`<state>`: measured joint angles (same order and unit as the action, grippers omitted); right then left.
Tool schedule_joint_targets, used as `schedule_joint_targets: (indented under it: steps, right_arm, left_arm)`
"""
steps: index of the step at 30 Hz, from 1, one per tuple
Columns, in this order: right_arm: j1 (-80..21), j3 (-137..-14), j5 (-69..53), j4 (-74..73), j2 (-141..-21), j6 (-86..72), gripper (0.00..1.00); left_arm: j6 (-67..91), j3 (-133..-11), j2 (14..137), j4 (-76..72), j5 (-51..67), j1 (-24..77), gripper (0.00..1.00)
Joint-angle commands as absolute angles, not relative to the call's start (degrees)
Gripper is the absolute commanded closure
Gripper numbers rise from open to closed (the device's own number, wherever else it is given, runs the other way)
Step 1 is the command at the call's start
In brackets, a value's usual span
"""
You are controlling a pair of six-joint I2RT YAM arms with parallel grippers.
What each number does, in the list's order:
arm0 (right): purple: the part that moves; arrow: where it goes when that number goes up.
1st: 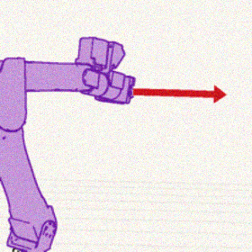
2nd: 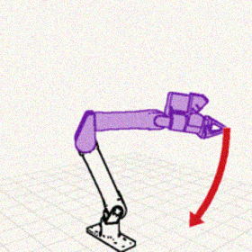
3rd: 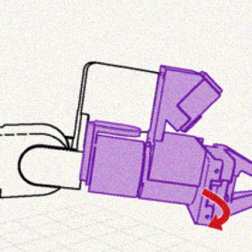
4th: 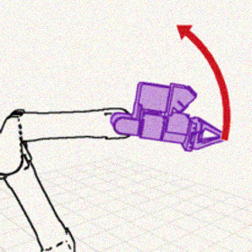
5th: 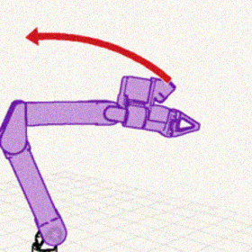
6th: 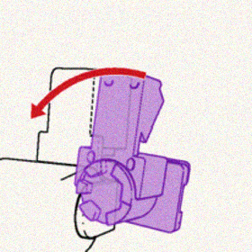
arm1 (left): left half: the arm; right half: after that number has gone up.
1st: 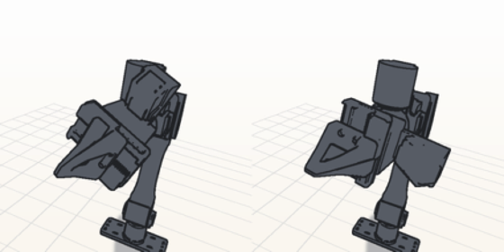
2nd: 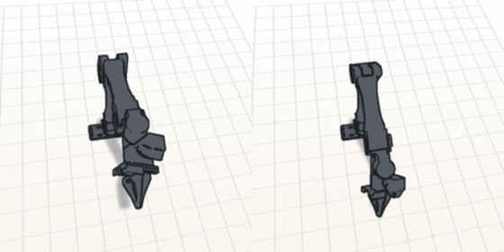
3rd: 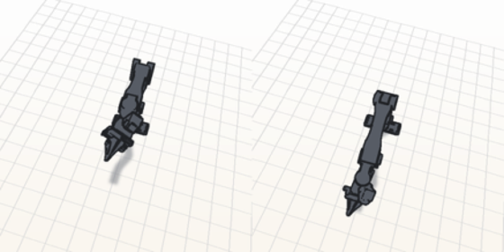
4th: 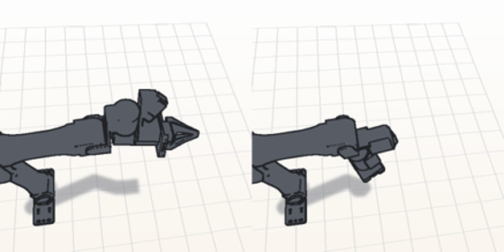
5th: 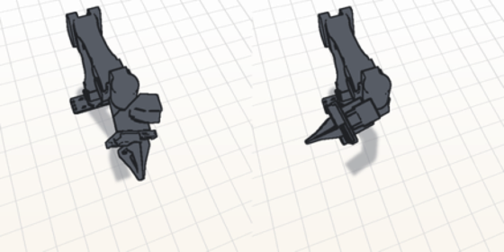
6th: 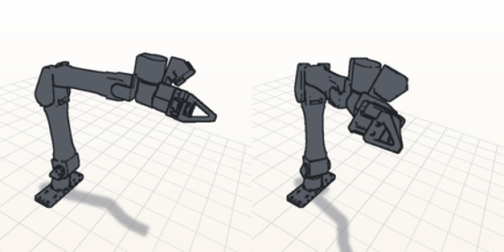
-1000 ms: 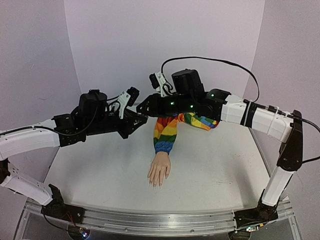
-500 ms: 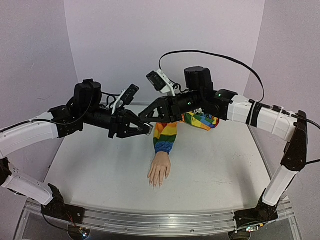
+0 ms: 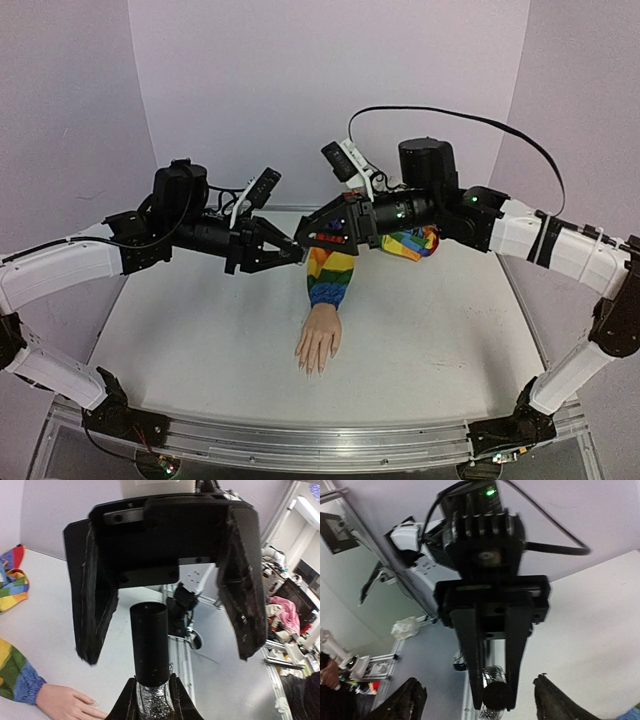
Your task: Paint the nails
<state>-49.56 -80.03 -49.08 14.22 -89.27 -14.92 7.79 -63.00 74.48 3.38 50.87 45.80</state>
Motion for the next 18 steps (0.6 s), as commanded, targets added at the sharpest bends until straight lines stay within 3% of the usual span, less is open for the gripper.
schedule_joint_targets:
  steps: [1, 8, 18]
  right_arm:
    - [-48.8, -78.7, -29.7, 11.5, -84.6, -17.4, 0.17]
    - [-48.8, -81.5, -19.2, 9.8, -86.9, -27.1, 0.16]
    - [-51.2, -89.3, -10.9, 8.0, -94.3, -34.7, 0.16]
  left_arm:
    - [5.0, -63.0, 73.2, -0.4, 33.3, 45.8, 1.0]
    - [5.7, -63.0, 72.6, 1.7, 12.2, 47.4, 1.0]
    - [3.8, -63.6, 74.2, 1.7, 5.9, 52.4, 1.0]
